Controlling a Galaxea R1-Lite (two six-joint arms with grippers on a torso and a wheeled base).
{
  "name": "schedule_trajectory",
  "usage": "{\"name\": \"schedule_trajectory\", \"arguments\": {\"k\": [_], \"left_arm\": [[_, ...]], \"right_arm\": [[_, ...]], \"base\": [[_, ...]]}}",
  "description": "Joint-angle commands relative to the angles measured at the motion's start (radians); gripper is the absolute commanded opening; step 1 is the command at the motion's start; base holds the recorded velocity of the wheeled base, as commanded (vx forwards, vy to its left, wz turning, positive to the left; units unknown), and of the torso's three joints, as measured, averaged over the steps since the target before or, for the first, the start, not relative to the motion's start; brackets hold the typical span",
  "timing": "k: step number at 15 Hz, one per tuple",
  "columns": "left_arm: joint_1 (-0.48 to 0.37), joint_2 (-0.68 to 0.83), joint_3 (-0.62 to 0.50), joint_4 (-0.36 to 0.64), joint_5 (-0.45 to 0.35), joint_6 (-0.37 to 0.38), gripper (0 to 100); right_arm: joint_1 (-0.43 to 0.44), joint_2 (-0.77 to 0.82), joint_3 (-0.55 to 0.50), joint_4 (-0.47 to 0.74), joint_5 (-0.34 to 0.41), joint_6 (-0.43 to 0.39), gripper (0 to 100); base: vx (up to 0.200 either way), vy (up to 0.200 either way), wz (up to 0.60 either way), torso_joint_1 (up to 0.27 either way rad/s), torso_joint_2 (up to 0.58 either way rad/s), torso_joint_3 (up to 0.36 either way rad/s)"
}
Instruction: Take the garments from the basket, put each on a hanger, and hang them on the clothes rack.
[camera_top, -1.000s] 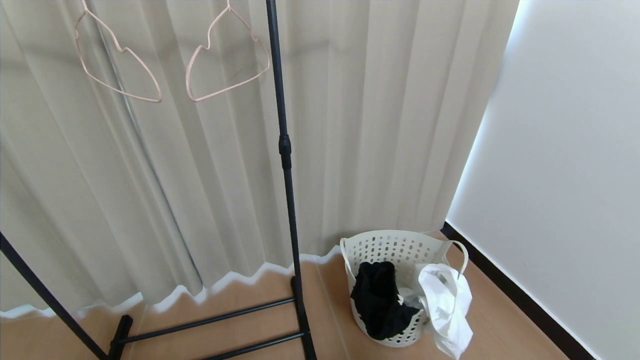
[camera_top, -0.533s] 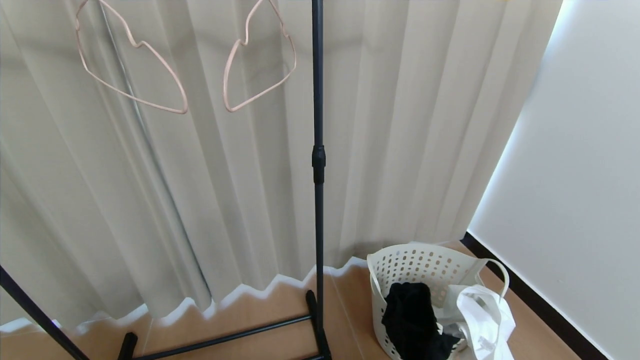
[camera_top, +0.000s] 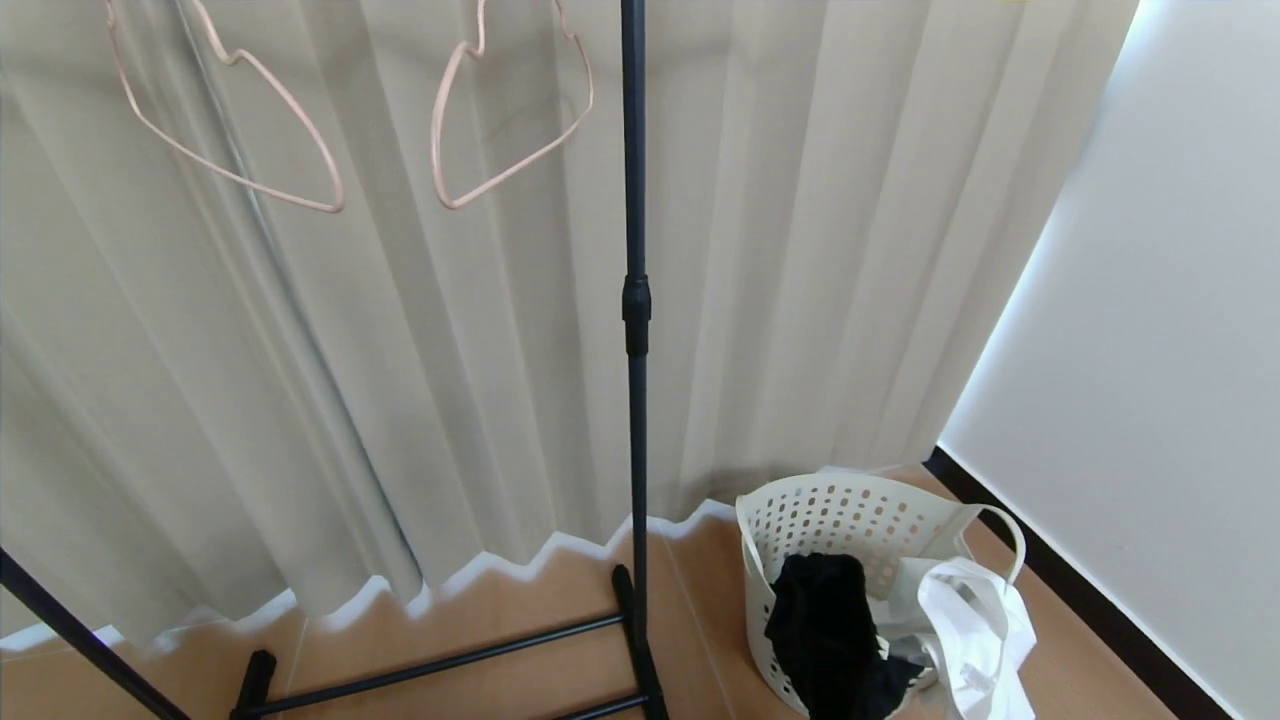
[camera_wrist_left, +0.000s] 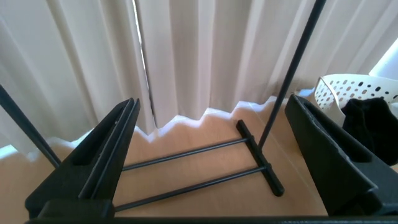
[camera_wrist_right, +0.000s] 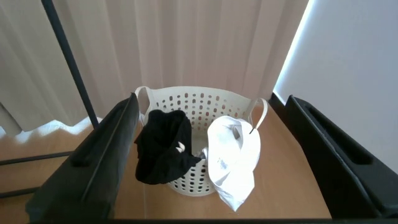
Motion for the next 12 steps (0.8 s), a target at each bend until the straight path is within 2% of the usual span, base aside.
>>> {"name": "schedule_trajectory", "arguments": {"k": [1,12], "left_arm": [[0.001,0.000,-0.001,0.000,0.000,-0.001,100],[0.001,0.000,-0.001,0.000,0.000,-0.001,100]], "right_arm": [[0.000,0.001,0.000,0.000,0.001,-0.002,100],[0.000,0.001,0.000,0.000,-0.001,-0.002,100]], "base": [[0.000,0.000,0.00,0.002,0.00,-0.188],[0.000,0.000,0.00,0.003,0.00,-0.198]]}}
